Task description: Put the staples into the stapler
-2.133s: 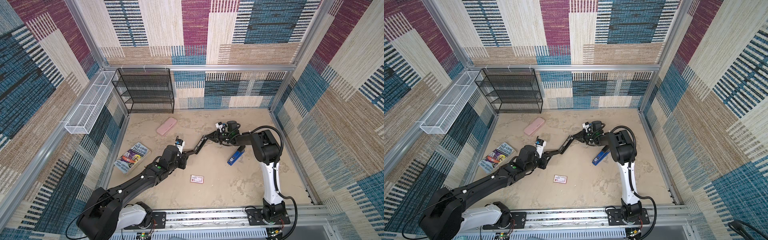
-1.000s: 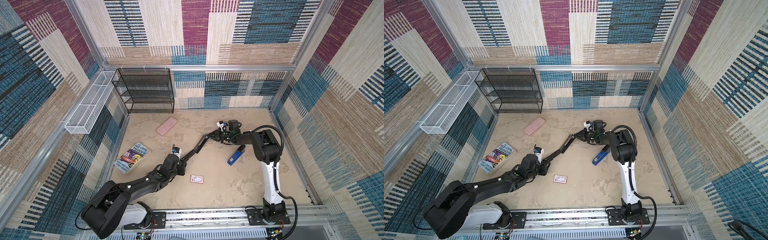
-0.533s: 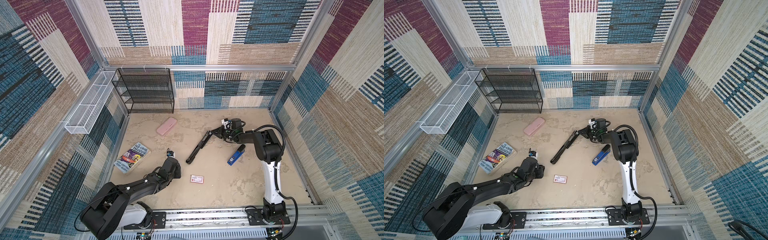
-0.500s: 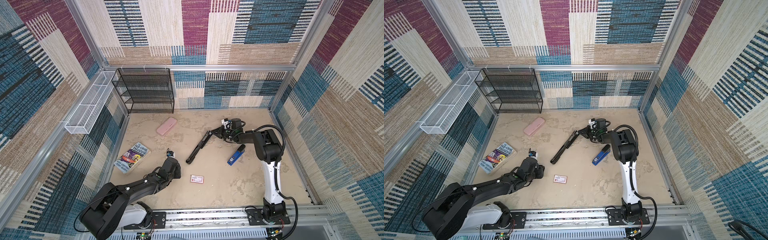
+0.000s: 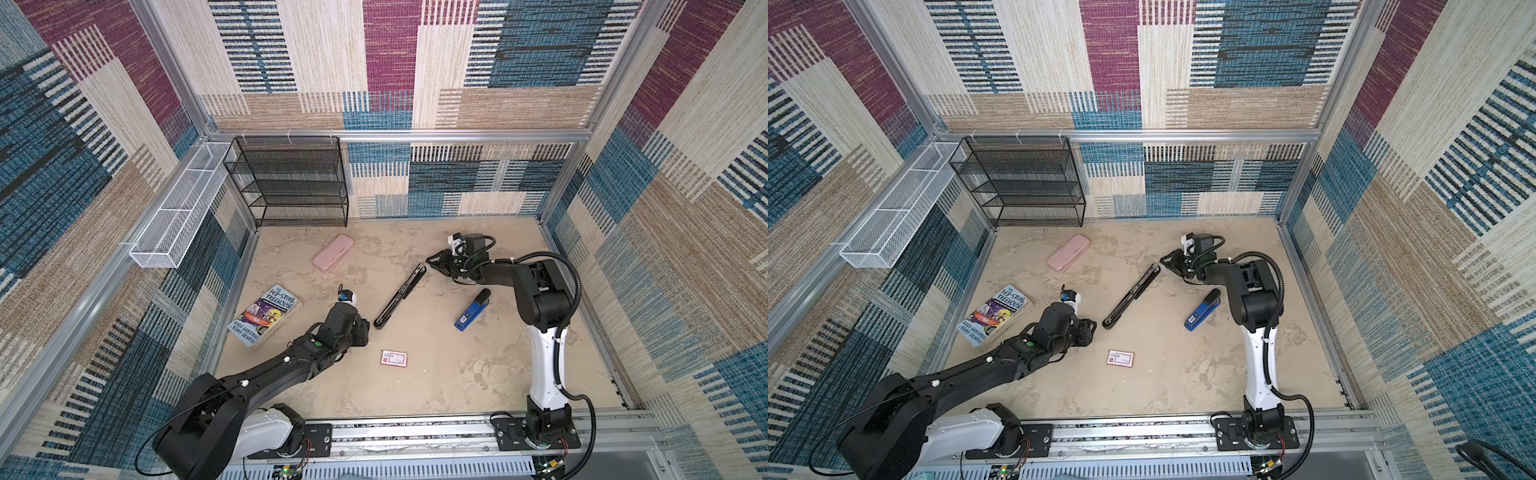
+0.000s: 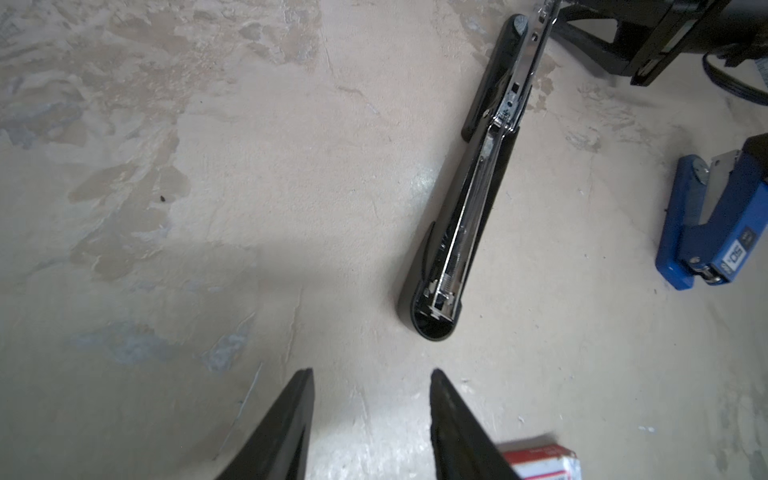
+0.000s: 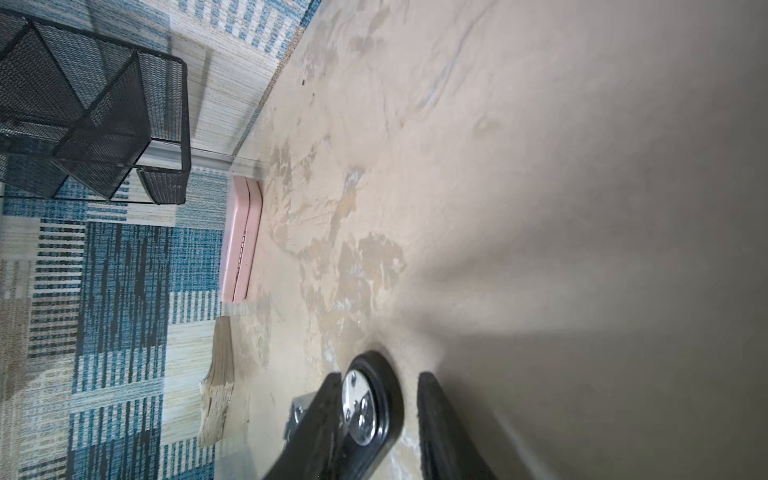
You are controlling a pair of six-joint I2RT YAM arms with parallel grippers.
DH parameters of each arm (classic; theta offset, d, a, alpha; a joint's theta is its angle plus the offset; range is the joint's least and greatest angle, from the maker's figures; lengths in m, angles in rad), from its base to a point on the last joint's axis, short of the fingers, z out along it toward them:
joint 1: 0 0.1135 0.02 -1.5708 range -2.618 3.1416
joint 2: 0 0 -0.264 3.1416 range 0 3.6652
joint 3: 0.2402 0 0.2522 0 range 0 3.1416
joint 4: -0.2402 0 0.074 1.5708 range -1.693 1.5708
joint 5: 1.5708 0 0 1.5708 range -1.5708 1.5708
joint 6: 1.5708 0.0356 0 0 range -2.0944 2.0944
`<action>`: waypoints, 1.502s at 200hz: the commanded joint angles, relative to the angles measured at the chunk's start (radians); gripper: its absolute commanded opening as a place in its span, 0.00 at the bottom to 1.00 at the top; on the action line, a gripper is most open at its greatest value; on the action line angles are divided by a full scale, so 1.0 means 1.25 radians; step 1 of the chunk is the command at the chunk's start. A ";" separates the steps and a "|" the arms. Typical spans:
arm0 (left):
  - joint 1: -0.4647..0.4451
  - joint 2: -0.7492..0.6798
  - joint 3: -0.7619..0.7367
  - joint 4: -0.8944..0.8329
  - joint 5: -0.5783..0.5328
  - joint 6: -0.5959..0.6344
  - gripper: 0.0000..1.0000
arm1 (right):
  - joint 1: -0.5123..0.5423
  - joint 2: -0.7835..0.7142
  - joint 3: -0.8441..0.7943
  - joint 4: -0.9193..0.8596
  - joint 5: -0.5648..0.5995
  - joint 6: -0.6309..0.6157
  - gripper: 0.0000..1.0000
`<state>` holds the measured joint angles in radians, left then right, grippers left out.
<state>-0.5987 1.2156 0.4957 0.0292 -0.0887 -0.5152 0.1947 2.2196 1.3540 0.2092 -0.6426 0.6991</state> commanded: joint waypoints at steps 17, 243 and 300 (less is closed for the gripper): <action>-0.012 0.001 0.026 -0.010 0.075 0.019 0.49 | 0.002 -0.028 0.024 -0.061 0.040 -0.075 0.40; -0.097 0.301 0.276 -0.210 -0.009 0.023 0.43 | 0.031 0.150 0.366 -0.316 -0.080 -0.224 0.41; -0.078 0.342 0.323 -0.280 -0.150 0.045 0.42 | 0.031 0.052 0.200 -0.258 -0.078 -0.232 0.39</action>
<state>-0.7094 1.6222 0.8722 -0.2623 -0.1600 -0.4965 0.2344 2.3375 1.6646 -0.1715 -0.7265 0.4213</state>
